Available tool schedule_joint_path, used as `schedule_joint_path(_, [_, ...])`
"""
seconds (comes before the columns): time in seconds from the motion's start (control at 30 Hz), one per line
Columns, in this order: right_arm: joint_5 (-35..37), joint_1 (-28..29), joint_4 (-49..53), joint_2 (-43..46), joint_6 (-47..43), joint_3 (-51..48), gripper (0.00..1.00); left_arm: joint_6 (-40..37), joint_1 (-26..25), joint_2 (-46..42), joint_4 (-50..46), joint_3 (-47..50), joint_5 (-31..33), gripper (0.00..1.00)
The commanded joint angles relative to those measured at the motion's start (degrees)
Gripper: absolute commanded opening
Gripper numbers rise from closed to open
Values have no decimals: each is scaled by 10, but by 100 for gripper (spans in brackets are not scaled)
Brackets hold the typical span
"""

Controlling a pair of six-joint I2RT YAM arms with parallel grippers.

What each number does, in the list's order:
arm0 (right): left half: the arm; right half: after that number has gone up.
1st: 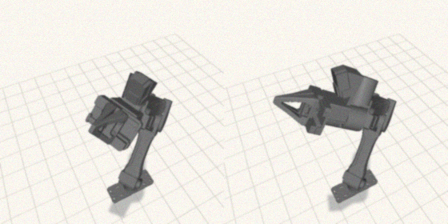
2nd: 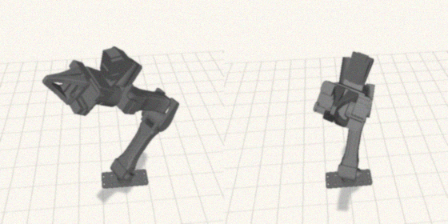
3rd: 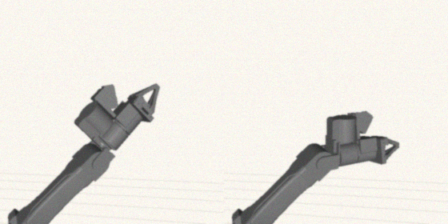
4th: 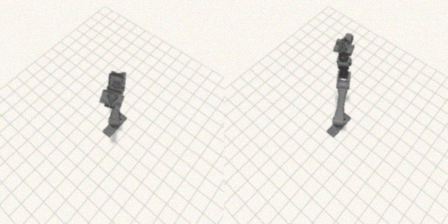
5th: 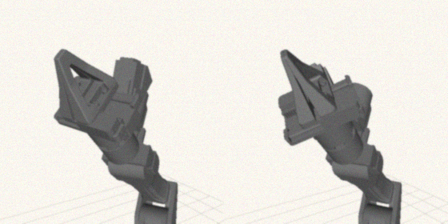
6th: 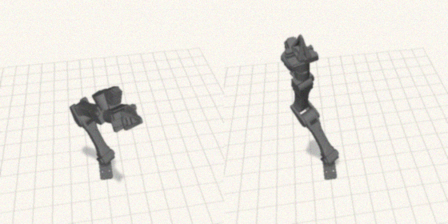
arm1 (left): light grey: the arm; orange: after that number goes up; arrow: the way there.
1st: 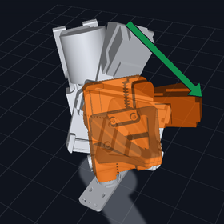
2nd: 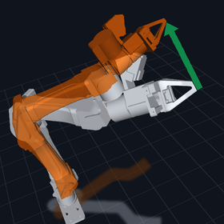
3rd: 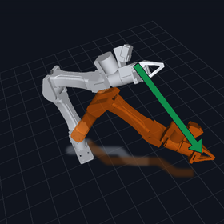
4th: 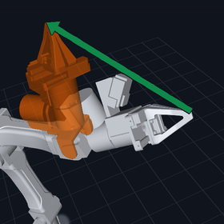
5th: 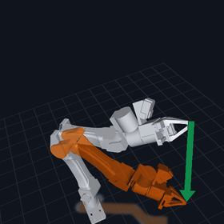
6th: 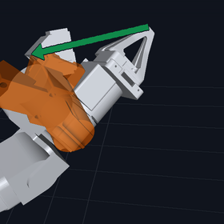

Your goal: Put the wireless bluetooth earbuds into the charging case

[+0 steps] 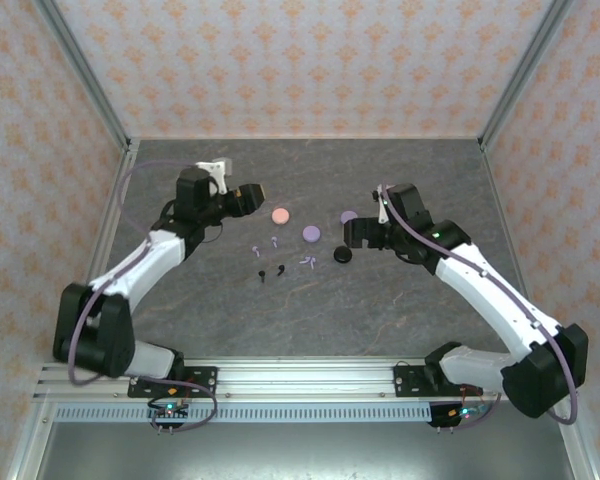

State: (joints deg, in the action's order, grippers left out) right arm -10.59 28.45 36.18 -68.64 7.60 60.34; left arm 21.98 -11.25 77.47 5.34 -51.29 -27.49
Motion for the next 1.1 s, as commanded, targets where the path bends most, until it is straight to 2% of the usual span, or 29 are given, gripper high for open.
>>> schedule_joint_path(0.0, [-17,-2,12,-37,-20,21,99,-32,0,-83,-9,40,59,80])
schedule_joint_path(0.17, [-36,-1,1,-129,-31,40,97,-32,0,-198,-35,90,120,91])
schedule_joint_path(0.27, [-43,0,-29,-187,-34,54,93,-29,1,-239,-50,110,134,93])
schedule_joint_path(0.47, [-62,3,-49,-320,-52,131,79,-29,1,-269,-76,119,135,93])
schedule_joint_path(0.6, [-63,6,-38,-392,-65,182,77,-30,0,-283,-82,121,134,93])
schedule_joint_path(0.87, [-97,11,-33,-463,-75,215,73,-30,1,-289,-90,124,134,93])
schedule_joint_path(1.07, [-100,10,-31,-454,-76,192,68,-29,0,-286,-85,128,136,93])
